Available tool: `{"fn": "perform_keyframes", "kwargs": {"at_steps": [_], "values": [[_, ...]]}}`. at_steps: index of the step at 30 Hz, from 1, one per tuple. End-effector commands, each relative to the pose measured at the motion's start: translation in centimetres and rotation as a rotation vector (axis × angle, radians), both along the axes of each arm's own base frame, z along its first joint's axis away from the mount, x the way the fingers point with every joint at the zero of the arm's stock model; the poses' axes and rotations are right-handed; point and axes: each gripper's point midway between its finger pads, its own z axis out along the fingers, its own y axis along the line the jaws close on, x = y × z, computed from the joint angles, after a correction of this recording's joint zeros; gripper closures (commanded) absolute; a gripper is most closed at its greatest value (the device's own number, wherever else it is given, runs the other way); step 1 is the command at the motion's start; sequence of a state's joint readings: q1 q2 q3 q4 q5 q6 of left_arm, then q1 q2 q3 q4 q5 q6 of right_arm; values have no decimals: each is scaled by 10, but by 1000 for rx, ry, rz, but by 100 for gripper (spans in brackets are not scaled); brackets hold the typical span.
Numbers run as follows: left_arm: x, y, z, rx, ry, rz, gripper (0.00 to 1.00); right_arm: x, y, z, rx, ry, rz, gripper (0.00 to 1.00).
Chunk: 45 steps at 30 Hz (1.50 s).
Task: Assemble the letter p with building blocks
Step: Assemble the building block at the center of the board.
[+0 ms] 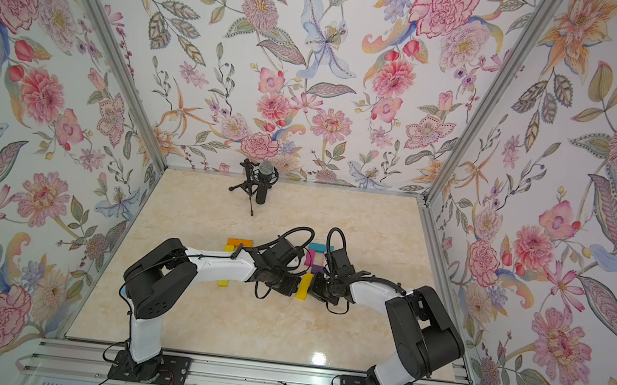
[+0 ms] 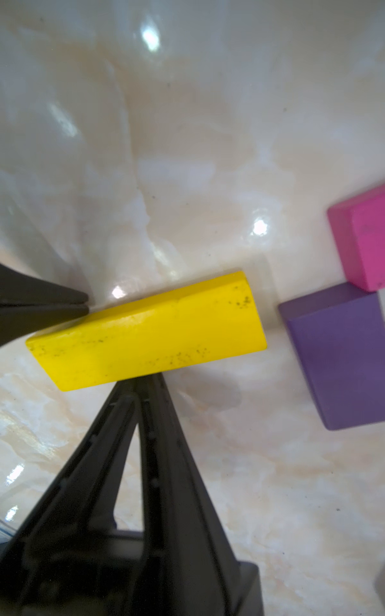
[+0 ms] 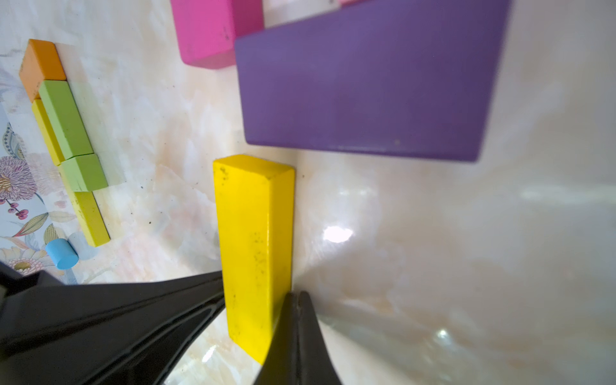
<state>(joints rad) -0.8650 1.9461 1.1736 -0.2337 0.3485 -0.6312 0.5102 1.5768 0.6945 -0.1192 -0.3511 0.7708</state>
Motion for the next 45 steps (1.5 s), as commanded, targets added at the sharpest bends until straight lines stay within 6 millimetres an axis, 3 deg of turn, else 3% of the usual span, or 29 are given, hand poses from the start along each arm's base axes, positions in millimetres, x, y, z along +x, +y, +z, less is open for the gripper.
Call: {"fn": "perform_keyframes", "kwargs": {"at_steps": [1, 10, 17, 45], "values": [[-34, 28, -33, 141, 100, -35, 100, 4, 3, 1, -10, -3, 12, 100], [-37, 24, -36, 151, 97, -37, 100, 12, 5, 6, 1, -17, 16, 100], [-24, 25, -40, 157, 91, -22, 100, 7, 2, 0, -12, 0, 13, 100], [14, 32, -35, 136, 70, 45, 100, 18, 1, 3, -2, -11, 3, 100]]}}
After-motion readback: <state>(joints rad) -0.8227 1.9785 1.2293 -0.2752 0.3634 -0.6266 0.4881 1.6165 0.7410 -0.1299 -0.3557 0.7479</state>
